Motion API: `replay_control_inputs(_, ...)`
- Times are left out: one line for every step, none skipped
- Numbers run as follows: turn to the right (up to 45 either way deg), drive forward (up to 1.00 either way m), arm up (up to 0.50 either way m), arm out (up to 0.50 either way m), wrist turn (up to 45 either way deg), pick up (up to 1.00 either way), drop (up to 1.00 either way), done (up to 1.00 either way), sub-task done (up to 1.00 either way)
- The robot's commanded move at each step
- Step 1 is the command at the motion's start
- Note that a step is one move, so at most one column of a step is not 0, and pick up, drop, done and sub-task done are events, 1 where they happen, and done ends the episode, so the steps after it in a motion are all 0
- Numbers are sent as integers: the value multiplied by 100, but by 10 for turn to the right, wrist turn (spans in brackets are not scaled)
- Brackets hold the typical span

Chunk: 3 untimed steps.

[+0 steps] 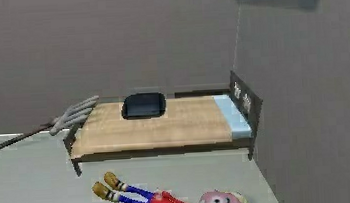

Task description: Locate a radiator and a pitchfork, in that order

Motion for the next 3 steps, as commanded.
replay_control_inputs(-330, 0, 0, 0, 0, 0, 0, 0, 0)
replay_control_inputs(0, 90, 0, 0, 0, 0, 0, 0, 0)
replay_control_inputs(150, 0, 0, 0, 0, 0, 0, 0, 0)
